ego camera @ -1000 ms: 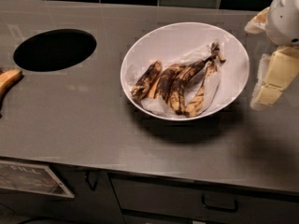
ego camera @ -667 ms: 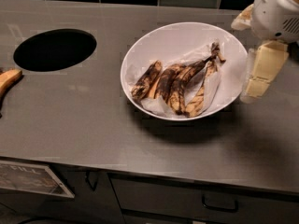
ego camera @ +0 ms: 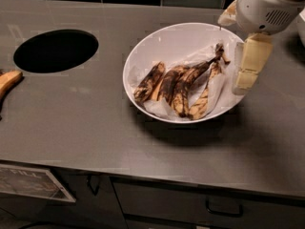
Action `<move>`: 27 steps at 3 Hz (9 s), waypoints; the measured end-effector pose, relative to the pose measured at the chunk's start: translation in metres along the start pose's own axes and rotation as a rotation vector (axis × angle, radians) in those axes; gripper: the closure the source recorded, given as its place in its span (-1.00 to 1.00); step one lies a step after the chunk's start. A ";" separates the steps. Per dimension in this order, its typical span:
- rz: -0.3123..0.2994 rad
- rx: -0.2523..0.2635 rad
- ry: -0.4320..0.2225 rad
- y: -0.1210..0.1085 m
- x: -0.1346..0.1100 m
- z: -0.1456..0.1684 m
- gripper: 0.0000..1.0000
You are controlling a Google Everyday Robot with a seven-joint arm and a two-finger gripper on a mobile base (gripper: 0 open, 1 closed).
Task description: Pick banana from white bowl
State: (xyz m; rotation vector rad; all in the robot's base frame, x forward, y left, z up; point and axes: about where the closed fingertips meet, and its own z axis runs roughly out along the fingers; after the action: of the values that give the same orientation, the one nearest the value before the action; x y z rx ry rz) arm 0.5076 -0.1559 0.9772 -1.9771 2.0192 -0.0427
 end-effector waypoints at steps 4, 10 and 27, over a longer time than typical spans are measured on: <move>-0.058 -0.018 -0.027 -0.016 -0.023 0.013 -0.56; -0.083 -0.062 -0.043 -0.038 -0.037 0.053 -0.40; -0.037 -0.147 -0.034 -0.043 -0.015 0.117 0.65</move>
Offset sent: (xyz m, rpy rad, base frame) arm 0.0087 0.0182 -0.0069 0.0054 0.0319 0.0624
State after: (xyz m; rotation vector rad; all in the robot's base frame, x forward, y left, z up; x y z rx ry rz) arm 0.5781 -0.1205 0.8791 -2.0884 2.0165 0.1342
